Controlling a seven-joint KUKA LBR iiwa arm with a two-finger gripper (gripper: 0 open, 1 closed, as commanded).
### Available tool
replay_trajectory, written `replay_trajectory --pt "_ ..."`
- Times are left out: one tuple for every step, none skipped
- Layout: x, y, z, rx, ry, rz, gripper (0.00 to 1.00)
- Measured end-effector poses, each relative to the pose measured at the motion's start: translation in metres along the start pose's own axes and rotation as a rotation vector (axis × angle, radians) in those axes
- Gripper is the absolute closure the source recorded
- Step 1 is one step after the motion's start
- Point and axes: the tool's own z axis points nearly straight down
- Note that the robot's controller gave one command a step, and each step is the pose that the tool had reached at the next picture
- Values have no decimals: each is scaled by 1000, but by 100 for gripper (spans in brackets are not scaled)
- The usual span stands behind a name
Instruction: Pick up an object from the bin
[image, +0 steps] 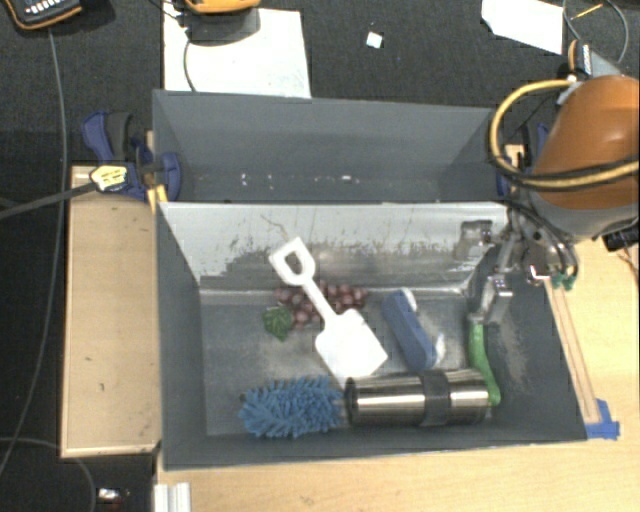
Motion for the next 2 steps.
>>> replay_trajectory --pt "-1 0 -4 1 -8 -3 0" --pt "36 13 87 -1 -9 270 0"
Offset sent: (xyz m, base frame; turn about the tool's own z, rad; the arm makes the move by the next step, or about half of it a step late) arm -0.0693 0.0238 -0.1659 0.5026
